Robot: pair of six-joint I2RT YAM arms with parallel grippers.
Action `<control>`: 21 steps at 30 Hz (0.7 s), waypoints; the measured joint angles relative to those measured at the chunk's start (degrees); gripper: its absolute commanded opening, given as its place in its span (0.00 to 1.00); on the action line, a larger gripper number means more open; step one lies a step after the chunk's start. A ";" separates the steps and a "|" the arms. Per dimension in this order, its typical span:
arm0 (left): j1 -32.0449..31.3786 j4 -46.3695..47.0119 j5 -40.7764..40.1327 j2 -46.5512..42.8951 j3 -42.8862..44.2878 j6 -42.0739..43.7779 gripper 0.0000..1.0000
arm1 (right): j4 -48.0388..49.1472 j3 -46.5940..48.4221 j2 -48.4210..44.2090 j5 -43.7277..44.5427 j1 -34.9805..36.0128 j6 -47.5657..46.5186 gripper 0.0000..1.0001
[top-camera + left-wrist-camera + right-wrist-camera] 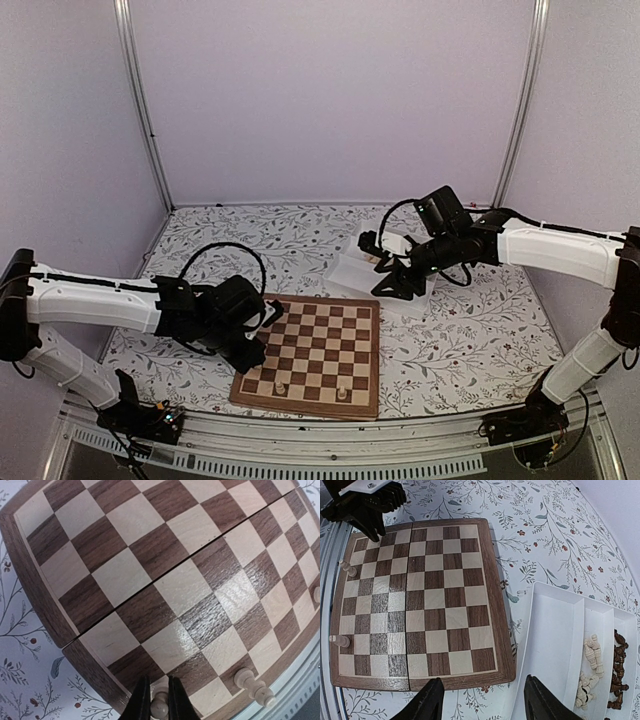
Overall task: Set up the chess pieces on the board
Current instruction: Place the chess piece on the chessboard.
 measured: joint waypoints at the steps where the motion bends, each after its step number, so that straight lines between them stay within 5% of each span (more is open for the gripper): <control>1: 0.00 -0.17 0.07 0.09 0.00 -0.07 0.00 | 0.00 0.00 0.00 0.00 0.00 0.00 0.58; 21: -1.33 -1.73 -0.17 1.29 -0.04 -2.97 0.01 | -0.02 0.00 0.09 -0.04 0.00 -0.20 0.58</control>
